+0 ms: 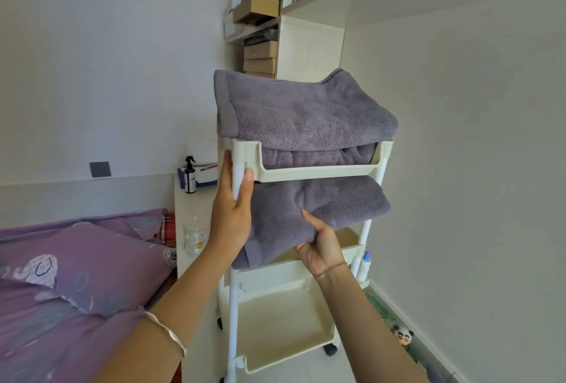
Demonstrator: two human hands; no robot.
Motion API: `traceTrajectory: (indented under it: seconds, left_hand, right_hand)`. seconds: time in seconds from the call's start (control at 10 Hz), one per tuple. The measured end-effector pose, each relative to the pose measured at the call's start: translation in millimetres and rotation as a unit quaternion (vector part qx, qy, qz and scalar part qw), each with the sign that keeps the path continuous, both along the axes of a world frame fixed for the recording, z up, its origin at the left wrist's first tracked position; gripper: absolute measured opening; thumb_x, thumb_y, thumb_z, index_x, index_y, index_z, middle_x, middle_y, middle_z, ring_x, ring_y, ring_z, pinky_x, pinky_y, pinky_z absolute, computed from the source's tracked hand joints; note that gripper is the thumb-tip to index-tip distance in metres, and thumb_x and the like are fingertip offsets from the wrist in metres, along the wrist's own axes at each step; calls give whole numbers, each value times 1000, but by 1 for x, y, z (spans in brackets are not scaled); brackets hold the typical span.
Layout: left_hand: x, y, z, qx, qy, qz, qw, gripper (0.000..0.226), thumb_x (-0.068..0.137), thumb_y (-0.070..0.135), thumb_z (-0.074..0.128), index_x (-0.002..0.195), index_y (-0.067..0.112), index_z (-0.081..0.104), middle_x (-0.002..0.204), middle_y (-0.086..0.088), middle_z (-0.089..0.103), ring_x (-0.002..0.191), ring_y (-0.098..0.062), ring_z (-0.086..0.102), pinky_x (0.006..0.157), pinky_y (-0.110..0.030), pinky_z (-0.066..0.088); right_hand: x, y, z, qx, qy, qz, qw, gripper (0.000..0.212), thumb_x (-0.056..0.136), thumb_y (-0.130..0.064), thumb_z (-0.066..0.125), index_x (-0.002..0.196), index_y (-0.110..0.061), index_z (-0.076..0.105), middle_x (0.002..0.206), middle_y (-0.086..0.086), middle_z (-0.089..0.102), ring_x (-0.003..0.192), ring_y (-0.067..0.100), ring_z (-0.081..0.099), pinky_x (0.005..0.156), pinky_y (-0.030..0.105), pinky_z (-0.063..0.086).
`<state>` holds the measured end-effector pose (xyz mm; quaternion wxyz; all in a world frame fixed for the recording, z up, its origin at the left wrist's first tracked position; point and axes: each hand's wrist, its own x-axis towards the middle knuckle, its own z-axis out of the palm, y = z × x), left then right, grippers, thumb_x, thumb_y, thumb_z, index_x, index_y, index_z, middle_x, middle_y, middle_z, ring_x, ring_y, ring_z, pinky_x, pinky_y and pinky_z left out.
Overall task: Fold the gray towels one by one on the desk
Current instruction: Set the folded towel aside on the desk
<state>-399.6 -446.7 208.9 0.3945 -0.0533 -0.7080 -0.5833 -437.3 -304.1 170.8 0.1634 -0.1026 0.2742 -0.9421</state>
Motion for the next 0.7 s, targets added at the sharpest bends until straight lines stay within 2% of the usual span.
traceTrajectory:
  seconds: [0.2, 0.3, 0.4, 0.5, 0.6, 0.7]
  left_hand:
    - [1, -1, 1, 1, -10, -13, 1000, 70, 88, 51, 35, 148, 18, 26, 145, -1, 42, 130, -10, 41, 95, 1, 32]
    - [1, -1, -1, 0, -6, -21, 1000, 68, 90, 51, 35, 148, 19, 26, 145, -1, 42, 131, -10, 40, 102, -10, 32]
    - [-1, 1, -4, 10, -10, -22, 1000, 73, 89, 65, 36, 148, 23, 26, 146, 3, 40, 135, -9, 37, 110, -24, 33]
    - [-1, 2, -3, 8, -20, -12, 1000, 80, 83, 72, 36, 148, 26, 26, 145, 3, 41, 134, -10, 38, 110, -27, 34]
    - [3, 4, 0, 12, -20, -26, 999, 72, 88, 60, 36, 148, 21, 27, 144, 0, 44, 130, -13, 43, 107, -25, 35]
    - [5, 5, 1, 15, -29, -22, 999, 71, 87, 53, 36, 148, 20, 26, 145, 0, 43, 129, -11, 43, 107, -22, 34]
  right_hand:
    - [-10, -3, -10, 117, -60, -15, 991, 26, 95, -5, 38, 98, 3, 62, 84, 16, 71, 72, 22, 69, 62, 28, 58]
    - [-10, -7, -5, 89, -29, 0, 996, 28, 89, -9, 48, 110, 5, 60, 106, 22, 66, 89, 27, 68, 73, 33, 59]
    - [-12, -10, 5, -17, 25, 17, 999, 38, 89, -12, 48, 123, 5, 54, 123, 22, 59, 111, 30, 61, 88, 40, 54]
    - [-17, -18, -2, -44, 2, 17, 999, 42, 92, -11, 45, 131, 5, 47, 131, 23, 53, 124, 32, 51, 106, 42, 40]
    - [-25, -19, -12, 102, -98, -27, 990, 43, 97, -9, 33, 138, 3, 39, 131, 23, 50, 121, 34, 50, 106, 39, 36]
    - [-32, -17, 2, 299, -137, -95, 940, 44, 98, -5, 33, 141, 6, 31, 147, 22, 35, 135, 34, 37, 104, 38, 35]
